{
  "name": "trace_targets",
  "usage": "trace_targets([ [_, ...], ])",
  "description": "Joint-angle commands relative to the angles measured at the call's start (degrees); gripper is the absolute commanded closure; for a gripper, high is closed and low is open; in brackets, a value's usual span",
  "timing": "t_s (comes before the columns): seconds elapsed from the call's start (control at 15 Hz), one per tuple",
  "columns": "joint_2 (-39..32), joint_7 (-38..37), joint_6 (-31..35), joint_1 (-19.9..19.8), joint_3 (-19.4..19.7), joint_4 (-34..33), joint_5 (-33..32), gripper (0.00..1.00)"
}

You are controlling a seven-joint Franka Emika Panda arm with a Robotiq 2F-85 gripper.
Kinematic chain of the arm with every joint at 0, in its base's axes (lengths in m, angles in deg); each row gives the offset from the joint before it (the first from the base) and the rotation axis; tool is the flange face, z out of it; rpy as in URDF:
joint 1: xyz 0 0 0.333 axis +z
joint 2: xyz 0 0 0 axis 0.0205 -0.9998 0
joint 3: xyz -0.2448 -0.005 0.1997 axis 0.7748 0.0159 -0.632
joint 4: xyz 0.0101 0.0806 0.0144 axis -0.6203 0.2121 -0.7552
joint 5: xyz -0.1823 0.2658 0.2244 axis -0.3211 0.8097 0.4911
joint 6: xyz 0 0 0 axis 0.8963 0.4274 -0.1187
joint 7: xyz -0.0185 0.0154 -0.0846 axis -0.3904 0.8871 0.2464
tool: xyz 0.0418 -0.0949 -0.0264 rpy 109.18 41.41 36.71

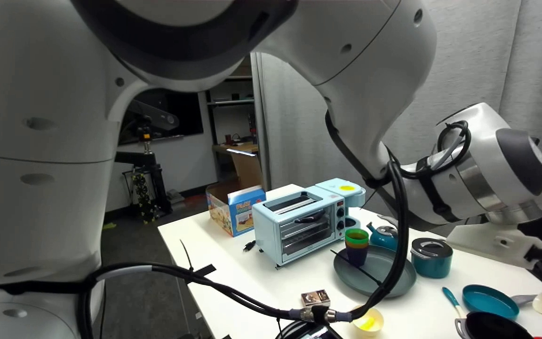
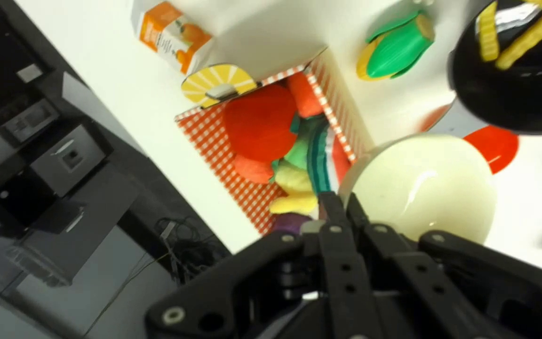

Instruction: Put the things in the white bowl in the pot

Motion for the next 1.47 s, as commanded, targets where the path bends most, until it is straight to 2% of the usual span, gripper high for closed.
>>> trace_targets([
  [0.0,1.45,11.20,1.95,-4.14,-5.11,5.40,12.26,0.99],
  [0.07,1.43,14.06,1.38,-4.78,-6.35,6.43,15.31,0.99],
  [0.13,2.44,18.60,1.80,1.15,-0.62,8.24,21.57,0.99],
  [0.33,5.06,26.63,-0.34,4.24,0.03,12.92,31.41,0.99],
  [0.47,6.70,29.69,-1.34,6.50,0.49,15.58,35.29,0.99],
  [0.67,8.56,31.88,-3.15,9.50,1.12,18.32,37.90,0.99],
  [0.87,6.05,31.13,-4.10,11.59,2.64,17.10,36.58,0.99],
  [1.4,0.76,31.10,-3.69,13.11,3.45,15.53,39.13,0.99],
])
